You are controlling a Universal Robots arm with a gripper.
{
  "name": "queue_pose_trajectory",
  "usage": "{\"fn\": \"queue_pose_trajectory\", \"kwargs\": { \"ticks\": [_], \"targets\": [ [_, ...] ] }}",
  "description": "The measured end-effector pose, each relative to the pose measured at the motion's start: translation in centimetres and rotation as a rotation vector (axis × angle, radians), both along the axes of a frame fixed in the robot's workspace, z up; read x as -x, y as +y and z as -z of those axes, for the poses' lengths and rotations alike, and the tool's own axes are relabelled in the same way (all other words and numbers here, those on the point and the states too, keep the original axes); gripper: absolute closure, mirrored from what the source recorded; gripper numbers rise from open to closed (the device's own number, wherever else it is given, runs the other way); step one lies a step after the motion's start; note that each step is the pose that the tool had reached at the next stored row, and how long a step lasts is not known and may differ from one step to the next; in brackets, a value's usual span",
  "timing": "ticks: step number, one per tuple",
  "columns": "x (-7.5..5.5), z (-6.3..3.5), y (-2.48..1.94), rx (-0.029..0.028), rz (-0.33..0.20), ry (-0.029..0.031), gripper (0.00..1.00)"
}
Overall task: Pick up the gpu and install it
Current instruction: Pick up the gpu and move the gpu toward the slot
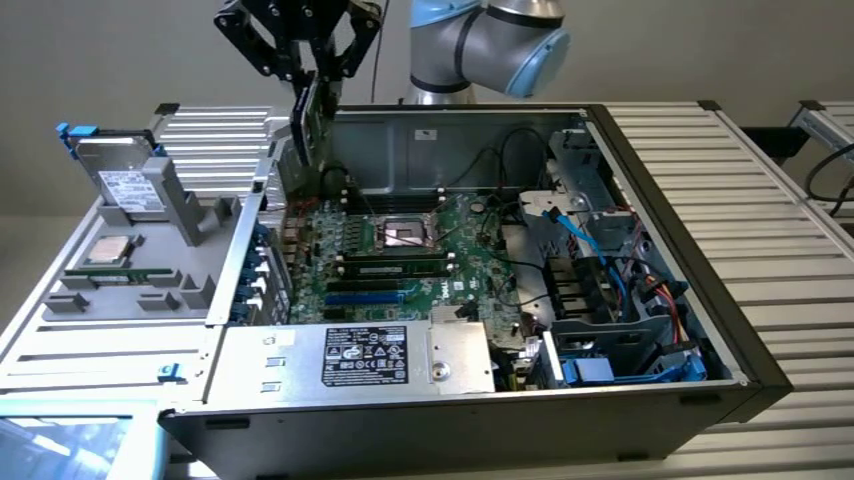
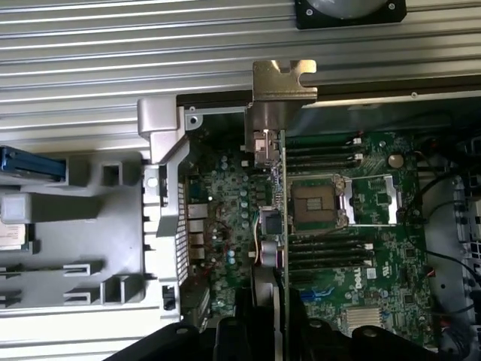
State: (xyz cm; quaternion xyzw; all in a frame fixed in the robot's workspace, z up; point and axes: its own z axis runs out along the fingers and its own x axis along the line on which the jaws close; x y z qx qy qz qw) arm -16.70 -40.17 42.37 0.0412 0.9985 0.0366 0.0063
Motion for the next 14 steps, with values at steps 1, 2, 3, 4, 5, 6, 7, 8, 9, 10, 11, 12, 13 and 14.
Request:
{"fn": "queue_pose_trajectory", "kwargs": {
  "ticks": [1, 2, 3, 4, 5, 6, 7, 8, 9, 10, 11, 12, 13, 14],
  "targets": [
    [-0.3, 0.01, -0.17, 0.0001, 0.000, 0.0001, 0.71],
    [-0.6, 0.02, -0.33, 0.0000, 0.000, 0.0002, 0.71],
    [-1.0, 0.04, -0.45, 0.0001, 0.000, 0.0004, 0.71],
    [-1.3, 0.06, -0.55, 0.0002, 0.000, 0.0005, 0.71],
    [-1.7, 0.11, -0.64, 0.0001, 0.000, 0.0005, 0.71],
    [-2.0, 0.18, -0.70, -0.0001, 0.000, 0.0004, 0.71],
    [-2.4, 0.24, -0.74, 0.0001, 0.000, 0.0005, 0.71],
    [-2.7, 0.32, -0.77, 0.0004, 0.000, 0.0004, 0.71],
    [-3.1, 0.39, -0.79, 0.0007, 0.000, 0.0004, 0.71],
    [-3.4, 0.45, -0.82, 0.0011, 0.000, 0.0004, 0.71],
    [-3.7, 0.51, -0.85, 0.0015, 0.000, 0.0004, 0.71],
    [-4.1, 0.57, -0.87, 0.0019, 0.000, 0.0005, 0.71],
    [-4.4, 0.65, -0.90, 0.0023, 0.000, 0.0004, 0.71],
    [-4.8, 0.74, -0.92, 0.0026, 0.000, 0.0004, 0.71]
  ]
}}
